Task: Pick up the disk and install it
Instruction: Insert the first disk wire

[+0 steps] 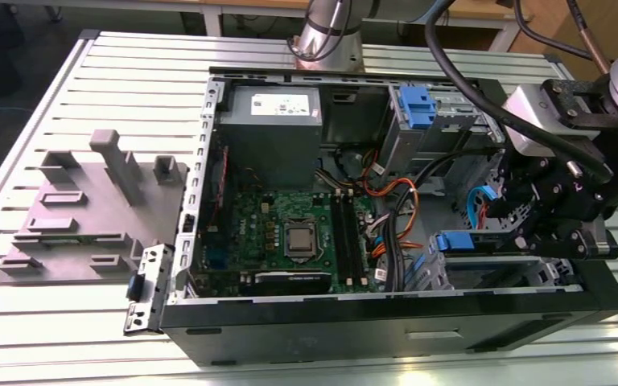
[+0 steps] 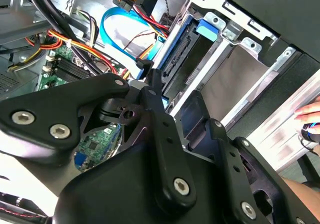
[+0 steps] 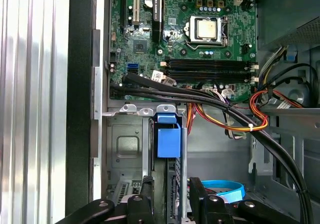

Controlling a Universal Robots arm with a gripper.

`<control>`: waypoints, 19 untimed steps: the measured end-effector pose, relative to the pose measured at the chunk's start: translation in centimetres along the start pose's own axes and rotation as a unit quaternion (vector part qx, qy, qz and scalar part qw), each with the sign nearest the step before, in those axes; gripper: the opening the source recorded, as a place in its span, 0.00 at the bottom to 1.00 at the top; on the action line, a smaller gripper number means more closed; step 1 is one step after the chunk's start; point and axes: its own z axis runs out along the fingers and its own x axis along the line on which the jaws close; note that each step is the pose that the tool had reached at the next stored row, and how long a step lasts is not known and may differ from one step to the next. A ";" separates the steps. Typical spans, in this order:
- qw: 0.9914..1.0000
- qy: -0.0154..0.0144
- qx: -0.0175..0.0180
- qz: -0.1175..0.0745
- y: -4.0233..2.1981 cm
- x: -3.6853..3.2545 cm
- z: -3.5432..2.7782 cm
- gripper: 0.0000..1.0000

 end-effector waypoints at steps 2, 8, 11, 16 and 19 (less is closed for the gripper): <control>1.000 0.000 0.000 0.000 0.00 0.00 0.00 0.42; 1.000 0.000 0.000 0.000 0.00 -0.19 -0.06 0.42; 1.000 0.000 0.000 0.000 0.01 -0.22 -0.44 0.42; 1.000 0.000 0.000 0.000 0.04 -0.28 -1.17 0.42; 1.000 0.000 0.000 0.000 0.04 -0.30 -1.41 0.42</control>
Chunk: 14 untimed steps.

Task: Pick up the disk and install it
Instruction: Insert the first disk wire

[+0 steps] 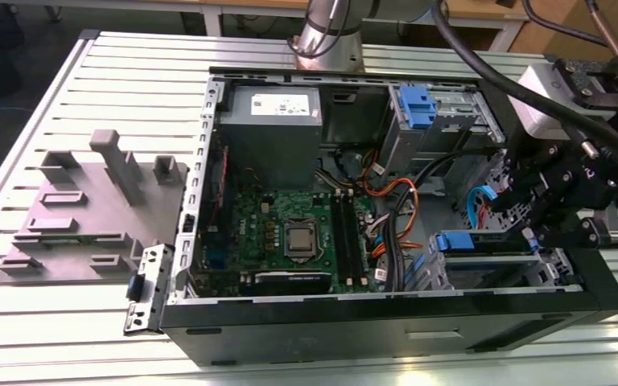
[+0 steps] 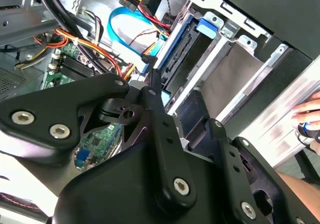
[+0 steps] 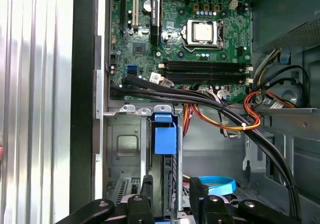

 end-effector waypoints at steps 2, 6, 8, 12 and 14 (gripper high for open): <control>1.000 0.000 0.000 0.000 0.00 -0.01 -0.15 0.42; 1.000 0.000 0.000 0.000 0.01 -0.03 -0.35 0.42; 1.000 0.000 0.000 0.000 0.01 -0.05 -0.35 0.42; 1.000 0.000 0.000 0.000 0.01 -0.38 -0.34 0.42; 1.000 0.000 0.000 0.000 0.01 -0.61 -0.32 0.42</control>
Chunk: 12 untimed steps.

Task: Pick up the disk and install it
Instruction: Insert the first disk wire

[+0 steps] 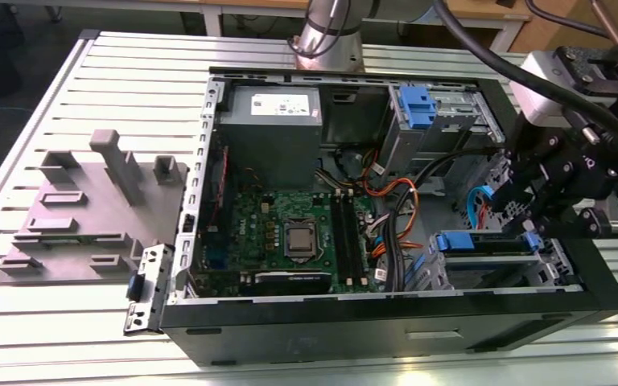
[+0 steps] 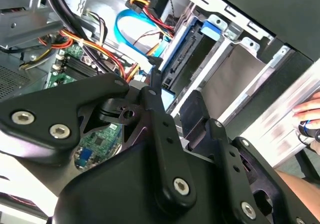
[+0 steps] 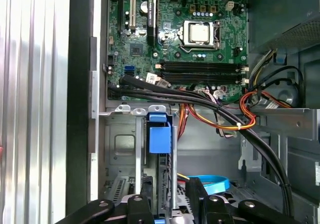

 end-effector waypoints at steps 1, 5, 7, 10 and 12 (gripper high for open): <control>1.000 0.000 0.000 0.000 0.00 -0.18 0.02 0.42; 1.000 0.000 0.000 0.000 -0.01 -0.74 0.06 0.42; 1.000 0.000 0.000 0.000 -0.01 -0.96 0.08 0.42; 1.000 0.000 0.000 0.000 -0.04 -1.21 0.09 0.42; 1.000 0.000 0.000 0.000 -0.12 -1.28 0.11 0.42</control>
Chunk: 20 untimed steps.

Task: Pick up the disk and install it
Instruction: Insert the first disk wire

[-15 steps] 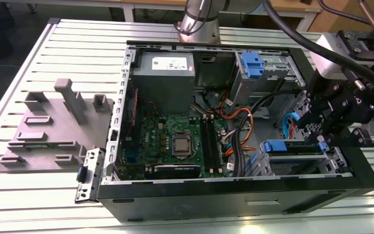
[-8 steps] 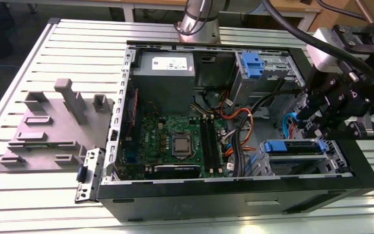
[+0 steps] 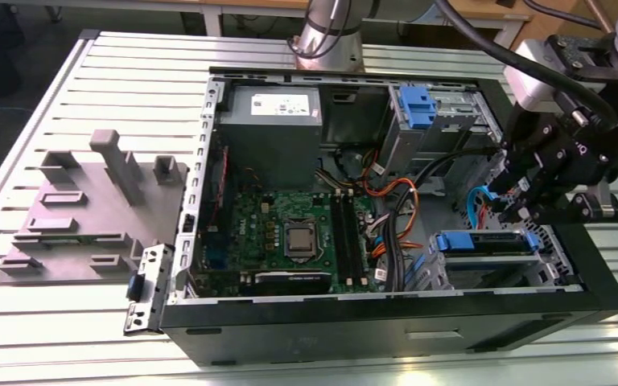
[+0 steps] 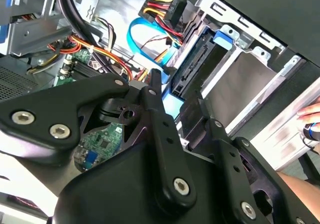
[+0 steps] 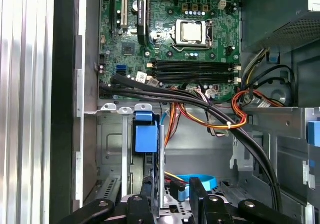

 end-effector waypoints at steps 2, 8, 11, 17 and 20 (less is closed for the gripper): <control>1.000 0.000 0.000 0.000 -0.11 -0.05 0.05 0.42; 1.000 0.000 0.000 0.000 -0.26 -0.05 0.72 0.42; 1.000 0.001 0.000 0.000 -0.28 -0.02 1.19 0.42; 1.000 0.001 0.000 0.000 -0.28 -0.01 1.33 0.42; 1.000 0.001 0.000 0.000 -0.28 -0.01 1.34 0.42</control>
